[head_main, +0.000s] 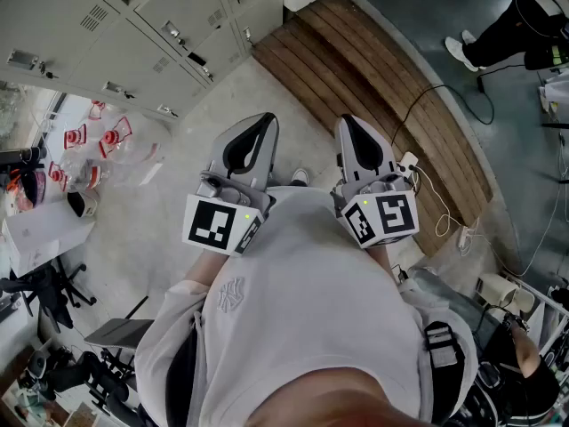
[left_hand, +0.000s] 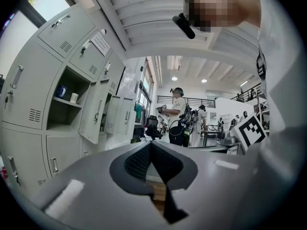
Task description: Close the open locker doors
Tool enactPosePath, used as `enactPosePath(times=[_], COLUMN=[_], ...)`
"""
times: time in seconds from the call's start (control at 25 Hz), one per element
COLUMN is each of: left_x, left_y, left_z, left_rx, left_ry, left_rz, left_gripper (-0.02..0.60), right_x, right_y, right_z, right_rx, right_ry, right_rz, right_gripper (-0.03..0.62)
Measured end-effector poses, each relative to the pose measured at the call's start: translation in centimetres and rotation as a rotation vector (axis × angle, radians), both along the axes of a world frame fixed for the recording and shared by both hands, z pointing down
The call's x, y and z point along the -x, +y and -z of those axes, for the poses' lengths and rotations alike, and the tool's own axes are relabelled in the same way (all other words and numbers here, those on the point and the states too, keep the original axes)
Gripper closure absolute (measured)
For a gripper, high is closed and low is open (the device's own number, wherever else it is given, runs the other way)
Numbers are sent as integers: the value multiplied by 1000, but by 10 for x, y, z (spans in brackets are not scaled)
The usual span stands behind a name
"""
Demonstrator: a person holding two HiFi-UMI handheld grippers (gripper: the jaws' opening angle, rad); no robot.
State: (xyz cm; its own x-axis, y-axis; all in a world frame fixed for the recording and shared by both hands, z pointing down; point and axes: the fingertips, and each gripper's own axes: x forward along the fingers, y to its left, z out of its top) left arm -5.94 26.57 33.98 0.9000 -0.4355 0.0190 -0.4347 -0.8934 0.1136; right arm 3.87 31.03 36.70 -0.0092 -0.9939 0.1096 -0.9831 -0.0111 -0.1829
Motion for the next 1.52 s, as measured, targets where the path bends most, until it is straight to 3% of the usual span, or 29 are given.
enactPosePath(times=[0.56, 0.88, 1.12, 1.52], left_x=[-23, -18, -14, -3], left_y=[15, 0, -41, -164], left_z=[-3, -11, -17, 5], left_rx=[-1, 24, 35, 4], left_ry=[-8, -27, -28, -3], left_rz=[32, 85, 119, 188], left_gripper=[580, 580, 580, 580], right_x=[-17, -18, -18, -13], right_y=[9, -8, -50, -176], right_z=[0, -2, -7, 19], right_rx=[-19, -12, -1, -45], right_ry=[27, 9, 6, 12], right_rz=[79, 135, 168, 247], right_gripper=[582, 580, 580, 582])
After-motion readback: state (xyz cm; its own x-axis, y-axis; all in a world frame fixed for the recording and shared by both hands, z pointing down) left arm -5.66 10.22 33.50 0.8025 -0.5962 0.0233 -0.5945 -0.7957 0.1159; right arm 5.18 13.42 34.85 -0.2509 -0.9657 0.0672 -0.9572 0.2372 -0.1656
